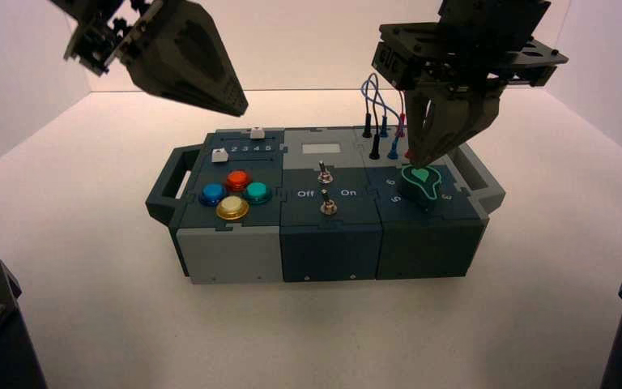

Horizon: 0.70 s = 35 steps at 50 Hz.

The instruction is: Turn the knob to position 3.

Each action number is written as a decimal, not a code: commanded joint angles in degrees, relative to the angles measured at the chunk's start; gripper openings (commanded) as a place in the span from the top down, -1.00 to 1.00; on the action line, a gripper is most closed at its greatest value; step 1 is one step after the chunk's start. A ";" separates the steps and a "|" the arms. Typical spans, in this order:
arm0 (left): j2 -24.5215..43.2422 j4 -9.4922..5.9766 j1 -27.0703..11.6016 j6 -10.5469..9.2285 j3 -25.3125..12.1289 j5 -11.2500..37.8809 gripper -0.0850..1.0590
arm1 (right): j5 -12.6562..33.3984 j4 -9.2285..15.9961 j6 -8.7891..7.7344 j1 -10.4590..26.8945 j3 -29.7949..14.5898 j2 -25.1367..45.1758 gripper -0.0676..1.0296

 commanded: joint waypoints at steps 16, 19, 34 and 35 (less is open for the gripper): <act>-6.24 -0.35 -3.52 -2.20 4.83 -8.79 0.91 | -1.05 -0.70 0.70 0.44 -1.67 0.09 0.92; -7.29 -0.53 -3.52 -2.37 4.92 -8.09 0.91 | -1.05 -0.70 0.70 0.35 -1.76 0.09 0.92; -10.02 -8.26 -3.52 -1.14 6.42 -5.98 0.91 | -1.76 -0.79 0.70 0.35 -1.58 0.09 0.92; -10.20 -8.79 -3.43 -0.88 6.68 -5.98 0.91 | -1.93 -0.88 0.70 0.44 -1.58 0.09 0.92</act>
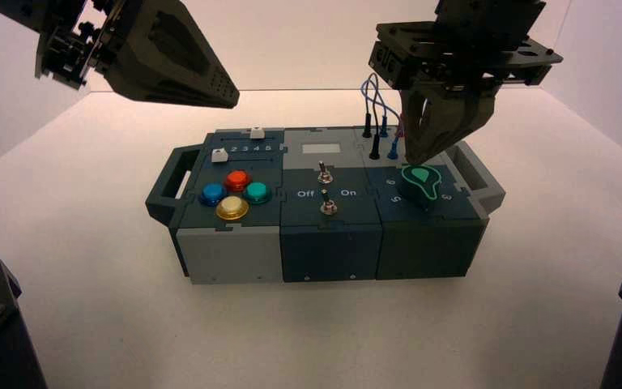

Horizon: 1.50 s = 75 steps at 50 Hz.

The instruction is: Turn the knob to position 3.

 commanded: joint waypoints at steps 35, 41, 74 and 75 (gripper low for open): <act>5.54 -5.10 -0.97 4.83 -2.99 2.55 0.91 | -0.44 -0.44 0.53 0.35 -0.62 2.55 0.92; 6.50 -5.10 -1.14 4.83 -3.60 2.64 0.91 | -0.53 -0.53 0.44 0.35 -0.09 2.72 0.92; 9.76 -5.19 -1.23 5.98 -4.66 4.13 0.91 | -2.64 -0.44 0.53 0.35 0.26 6.77 0.92; 9.76 -5.19 -1.23 6.06 -4.66 4.22 0.91 | -2.64 -0.44 0.53 0.44 0.26 6.86 0.92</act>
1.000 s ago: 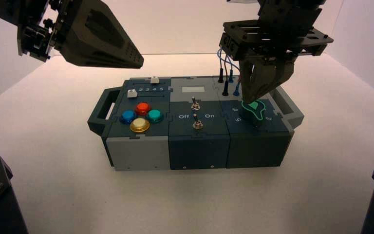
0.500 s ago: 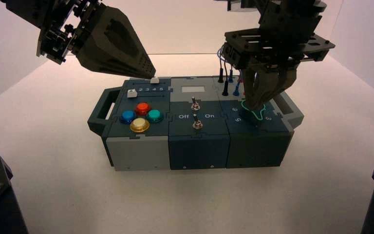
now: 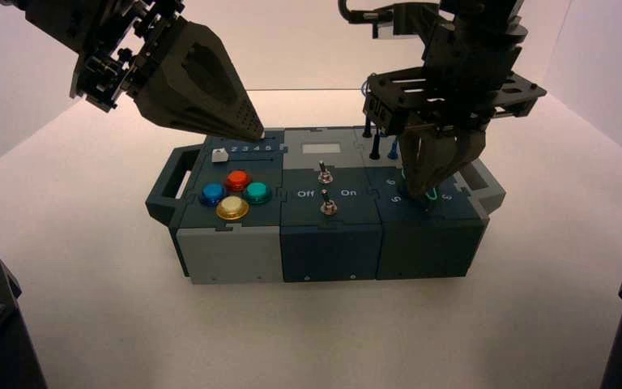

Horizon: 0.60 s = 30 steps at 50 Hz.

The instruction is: Turn the knob to position 3.

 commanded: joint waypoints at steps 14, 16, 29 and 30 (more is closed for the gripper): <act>0.18 -0.26 -0.26 0.97 -2.20 0.26 0.91 | 0.88 -1.41 0.44 0.18 -0.97 0.97 0.92; 0.35 -0.26 -0.26 0.97 -2.20 0.26 0.91 | 1.14 -1.76 0.53 0.18 -0.97 1.05 0.92; 2.11 -0.26 -0.18 2.02 -2.90 1.41 0.91 | 2.37 -3.08 0.44 0.09 -1.41 1.23 0.92; 2.20 -0.26 -0.18 2.11 -2.99 1.41 0.91 | 2.46 -3.16 0.53 0.09 -1.41 1.23 0.92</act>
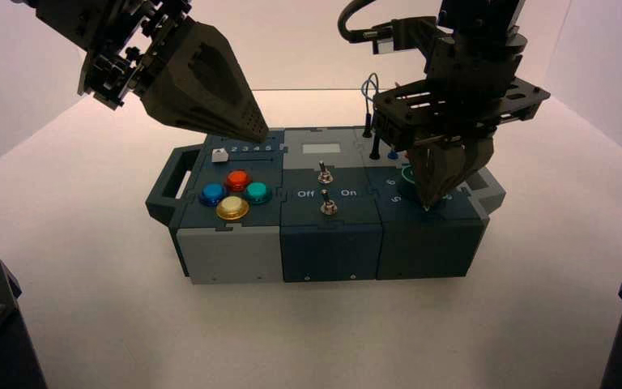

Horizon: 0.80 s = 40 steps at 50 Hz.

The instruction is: Turn the knob to position 3.

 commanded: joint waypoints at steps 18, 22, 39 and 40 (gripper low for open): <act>1.23 -0.35 -0.26 0.79 -2.72 0.53 0.91 | 2.81 -3.25 0.53 -0.44 -1.93 -0.62 0.92; 1.23 -0.26 -0.18 0.79 -2.81 0.53 0.91 | 2.99 -3.60 0.53 -0.53 -2.02 -0.62 0.92; 1.41 -0.35 -0.18 0.79 -2.90 0.53 0.91 | 3.96 -5.80 0.53 -1.05 -2.29 -0.79 0.92; 1.49 -0.26 -0.26 0.79 -2.90 0.53 0.91 | 3.96 -5.89 0.53 -1.05 -2.29 -0.79 0.92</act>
